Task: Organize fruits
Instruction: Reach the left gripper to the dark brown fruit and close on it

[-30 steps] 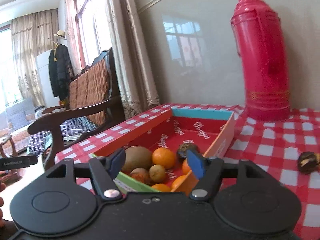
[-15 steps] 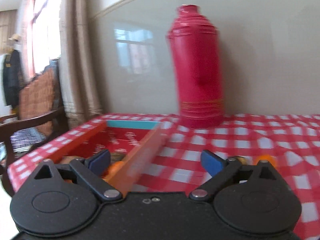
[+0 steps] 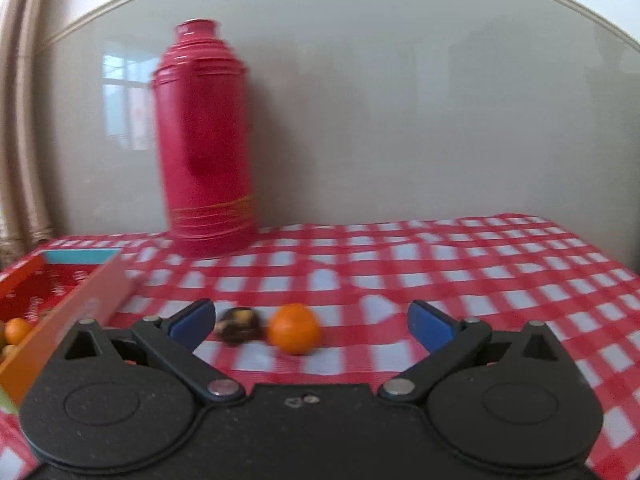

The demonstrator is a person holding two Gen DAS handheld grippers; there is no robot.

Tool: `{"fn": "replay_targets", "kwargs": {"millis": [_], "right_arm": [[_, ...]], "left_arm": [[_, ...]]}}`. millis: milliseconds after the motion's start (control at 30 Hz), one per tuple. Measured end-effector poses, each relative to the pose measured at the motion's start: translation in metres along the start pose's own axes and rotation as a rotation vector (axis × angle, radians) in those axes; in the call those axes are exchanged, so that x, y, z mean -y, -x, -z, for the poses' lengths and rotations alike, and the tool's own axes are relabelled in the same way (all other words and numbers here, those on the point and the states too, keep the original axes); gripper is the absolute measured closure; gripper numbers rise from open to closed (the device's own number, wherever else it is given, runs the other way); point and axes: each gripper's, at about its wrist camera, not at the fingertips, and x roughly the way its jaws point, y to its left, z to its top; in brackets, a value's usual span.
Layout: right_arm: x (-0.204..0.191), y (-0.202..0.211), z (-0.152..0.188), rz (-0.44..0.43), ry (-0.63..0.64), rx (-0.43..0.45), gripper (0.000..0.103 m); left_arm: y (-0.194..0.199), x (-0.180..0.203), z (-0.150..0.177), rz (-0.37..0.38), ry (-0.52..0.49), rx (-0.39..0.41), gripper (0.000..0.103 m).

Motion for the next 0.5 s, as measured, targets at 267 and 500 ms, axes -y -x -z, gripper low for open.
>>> {"fn": "replay_targets", "kwargs": {"millis": [267,500], "right_arm": [[0.039,0.010,0.004,0.145,-0.018,0.038,0.006],[0.066,0.014,0.005,0.300,-0.044,0.060,0.006]], "left_arm": [[-0.001,0.057,-0.021,0.182,-0.050,0.006,0.000],[-0.011,0.122,-0.042,0.334,-0.195,0.005,0.000]]}}
